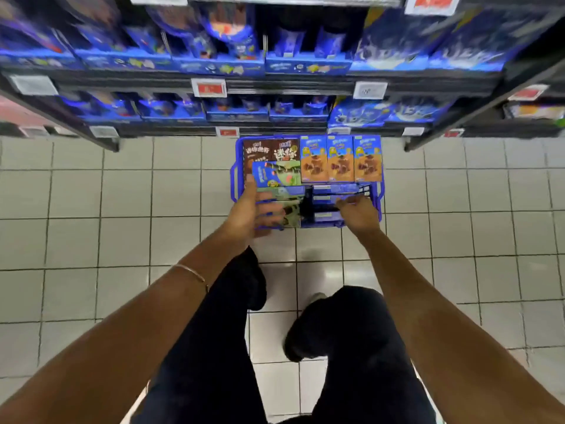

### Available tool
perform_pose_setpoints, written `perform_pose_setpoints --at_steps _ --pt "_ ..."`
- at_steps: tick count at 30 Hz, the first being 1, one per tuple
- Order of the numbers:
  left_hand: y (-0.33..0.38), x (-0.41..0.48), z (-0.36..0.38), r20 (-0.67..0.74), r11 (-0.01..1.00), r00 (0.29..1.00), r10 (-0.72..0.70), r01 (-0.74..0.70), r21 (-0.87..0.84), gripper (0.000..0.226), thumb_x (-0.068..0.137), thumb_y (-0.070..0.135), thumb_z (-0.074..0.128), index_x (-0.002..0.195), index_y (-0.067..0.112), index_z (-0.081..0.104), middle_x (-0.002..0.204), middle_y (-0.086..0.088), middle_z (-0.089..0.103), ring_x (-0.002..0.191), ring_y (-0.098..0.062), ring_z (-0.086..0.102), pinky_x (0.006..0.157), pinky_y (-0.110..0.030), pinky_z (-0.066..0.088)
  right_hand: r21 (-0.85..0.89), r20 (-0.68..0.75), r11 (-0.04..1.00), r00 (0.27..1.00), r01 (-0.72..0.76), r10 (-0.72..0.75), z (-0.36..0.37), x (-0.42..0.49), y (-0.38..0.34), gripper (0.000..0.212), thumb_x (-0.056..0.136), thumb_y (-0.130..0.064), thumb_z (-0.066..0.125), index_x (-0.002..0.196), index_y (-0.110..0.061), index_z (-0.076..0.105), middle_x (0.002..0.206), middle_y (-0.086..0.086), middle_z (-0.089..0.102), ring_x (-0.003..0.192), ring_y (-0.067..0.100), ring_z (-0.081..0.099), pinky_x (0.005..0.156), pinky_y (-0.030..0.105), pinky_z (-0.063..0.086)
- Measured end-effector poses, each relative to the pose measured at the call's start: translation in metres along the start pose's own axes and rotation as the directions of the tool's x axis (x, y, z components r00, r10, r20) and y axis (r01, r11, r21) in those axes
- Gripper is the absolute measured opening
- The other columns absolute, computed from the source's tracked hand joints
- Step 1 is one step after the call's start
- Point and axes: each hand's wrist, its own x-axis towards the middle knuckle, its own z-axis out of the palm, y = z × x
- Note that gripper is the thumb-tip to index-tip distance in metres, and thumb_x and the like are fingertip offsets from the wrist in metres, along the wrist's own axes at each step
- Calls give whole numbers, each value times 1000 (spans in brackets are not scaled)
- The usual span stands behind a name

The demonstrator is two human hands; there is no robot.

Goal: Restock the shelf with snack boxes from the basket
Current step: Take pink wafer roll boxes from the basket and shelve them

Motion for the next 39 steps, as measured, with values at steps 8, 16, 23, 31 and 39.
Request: perform_pose_setpoints --at_steps 8,16,23,31,39 --pt "-14 203 53 160 995 982 99 -100 2 84 102 81 14 112 20 71 116 -3 81 110 -24 75 94 -45 51 -570 57 809 989 144 -136 93 149 76 66 79 -50 68 135 -18 53 144 14 49 135 42 42 110 53 38" --pt "-32 249 90 200 966 947 252 -257 -2 88 102 81 14 131 16 66 128 -7 78 118 -27 75 106 -48 50 -466 6 797 902 385 -432 102 180 115 28 78 -52 73 98 -32 67 111 -3 70 115 27 62 100 47 41" --pt "-38 226 98 141 953 944 297 -302 13 84 101 82 17 123 18 67 122 -6 80 112 -28 78 106 -52 51 -644 225 610 876 462 -427 99 175 137 71 79 -67 68 141 -37 52 149 -4 50 142 29 38 118 52 22" --pt "-49 217 81 88 930 929 359 -365 54 83 101 83 23 121 19 72 115 -3 82 106 -25 80 104 -52 52 -132 231 749 755 649 -613 58 159 129 35 86 -34 80 118 -29 69 111 -6 74 100 19 71 88 43 57" --pt "-56 206 79 150 909 900 409 -416 22 95 95 89 23 139 17 68 125 -7 78 127 -34 69 121 -59 39 554 -44 608 749 569 -661 30 135 83 24 88 -44 74 96 -22 68 91 2 77 89 23 75 84 50 58"
